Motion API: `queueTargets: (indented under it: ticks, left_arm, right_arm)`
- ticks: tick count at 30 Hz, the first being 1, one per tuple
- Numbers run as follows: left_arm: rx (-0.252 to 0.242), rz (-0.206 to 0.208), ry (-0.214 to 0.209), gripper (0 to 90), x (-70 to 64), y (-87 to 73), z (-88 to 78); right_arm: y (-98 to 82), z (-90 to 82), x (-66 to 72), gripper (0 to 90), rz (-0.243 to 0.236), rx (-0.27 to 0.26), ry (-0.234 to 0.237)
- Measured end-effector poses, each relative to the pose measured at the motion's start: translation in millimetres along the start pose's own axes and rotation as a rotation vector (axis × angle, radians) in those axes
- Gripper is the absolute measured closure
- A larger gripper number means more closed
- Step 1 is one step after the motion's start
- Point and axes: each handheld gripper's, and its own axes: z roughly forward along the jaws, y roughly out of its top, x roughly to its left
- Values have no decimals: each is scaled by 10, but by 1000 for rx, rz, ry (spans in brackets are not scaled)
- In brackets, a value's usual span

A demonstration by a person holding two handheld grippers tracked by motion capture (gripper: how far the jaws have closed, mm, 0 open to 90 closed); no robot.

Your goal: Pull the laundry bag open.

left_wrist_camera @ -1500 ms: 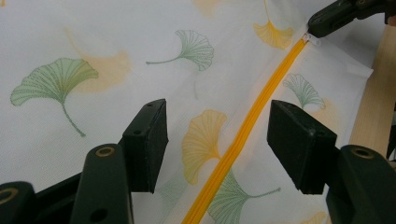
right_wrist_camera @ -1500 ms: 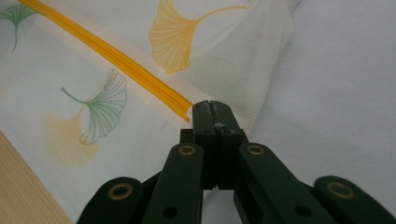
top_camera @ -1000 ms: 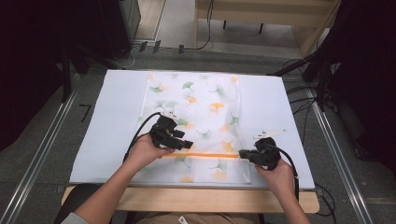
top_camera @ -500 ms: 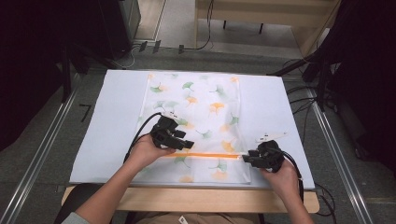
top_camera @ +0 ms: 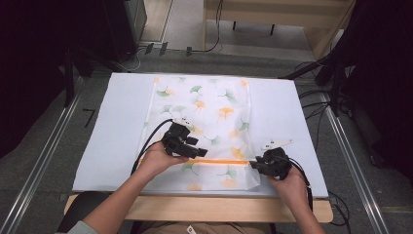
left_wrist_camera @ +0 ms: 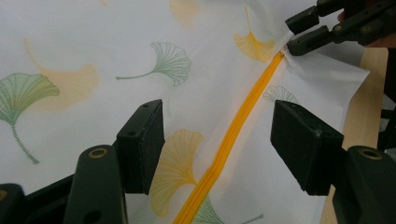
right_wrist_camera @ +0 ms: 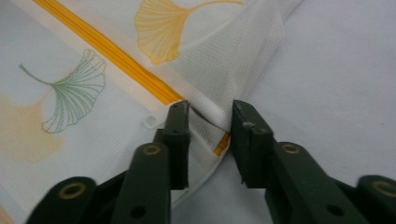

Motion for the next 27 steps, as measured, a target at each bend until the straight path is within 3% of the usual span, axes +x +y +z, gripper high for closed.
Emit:
queueTargets:
  ticks: [5, 10, 12, 15, 17, 27]
  left_arm:
    - [10, 12, -39, 454, -32, 0, 39]
    - [-6, 30, -59, 562, -94, -6, 82]
    - [-11, 33, -64, 563, -119, -7, 103]
    - [6, 62, -38, 560, -171, -5, 152]
    - [9, 68, -49, 526, -202, 0, 192]
    - [9, 77, -109, 539, -352, 61, 339]
  right_arm:
    - [20, 7, 4, 837, 14, 12, 28]
    - [53, 7, -44, 846, 47, 29, 67]
    - [68, -3, -52, 846, 44, 30, 72]
    - [84, -12, -51, 847, 47, 26, 75]
    - [95, -26, -50, 848, 49, 22, 77]
    - [138, -141, -59, 848, 66, -21, 103]
